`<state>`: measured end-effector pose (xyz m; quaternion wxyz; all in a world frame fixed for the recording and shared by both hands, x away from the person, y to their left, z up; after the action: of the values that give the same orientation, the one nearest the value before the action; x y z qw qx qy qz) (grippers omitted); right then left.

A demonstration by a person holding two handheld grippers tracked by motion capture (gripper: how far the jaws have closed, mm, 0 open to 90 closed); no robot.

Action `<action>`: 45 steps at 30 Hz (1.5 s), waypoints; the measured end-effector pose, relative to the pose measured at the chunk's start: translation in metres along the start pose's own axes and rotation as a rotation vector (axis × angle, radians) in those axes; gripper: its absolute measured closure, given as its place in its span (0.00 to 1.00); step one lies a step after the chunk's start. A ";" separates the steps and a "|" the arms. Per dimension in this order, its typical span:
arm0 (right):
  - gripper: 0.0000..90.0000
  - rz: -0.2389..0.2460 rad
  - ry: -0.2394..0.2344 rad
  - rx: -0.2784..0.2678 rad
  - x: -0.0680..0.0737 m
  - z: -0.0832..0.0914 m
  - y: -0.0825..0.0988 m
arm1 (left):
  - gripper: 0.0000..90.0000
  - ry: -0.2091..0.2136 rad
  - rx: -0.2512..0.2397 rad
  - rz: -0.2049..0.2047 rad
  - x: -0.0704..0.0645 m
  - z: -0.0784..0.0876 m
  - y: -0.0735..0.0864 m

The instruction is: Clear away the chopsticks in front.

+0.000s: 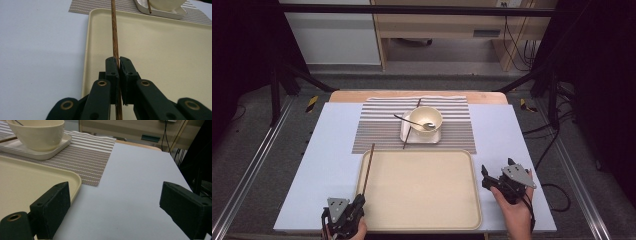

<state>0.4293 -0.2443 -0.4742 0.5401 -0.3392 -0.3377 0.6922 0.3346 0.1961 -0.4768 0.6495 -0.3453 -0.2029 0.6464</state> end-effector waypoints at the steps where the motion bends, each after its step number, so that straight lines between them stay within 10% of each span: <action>1: 0.11 -0.002 -0.001 0.001 0.000 0.000 0.000 | 0.95 0.001 -0.001 0.002 0.000 0.000 0.001; 45: 0.11 0.001 -0.003 0.007 0.000 -0.001 0.000 | 0.95 -0.013 0.049 0.008 0.006 -0.009 0.012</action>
<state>0.4297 -0.2439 -0.4749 0.5405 -0.3363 -0.3360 0.6942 0.3334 0.1997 -0.4923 0.6538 -0.3260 -0.1895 0.6561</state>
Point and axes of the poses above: each handheld gripper's, and its own axes: z roughly backward along the jaws, y roughly out of its underside, x roughly to its left, the point moved 1 cm from there along -z, roughly forward along the jaws, and after that the axes turned 13 degrees about x, right-handed, at the moved point
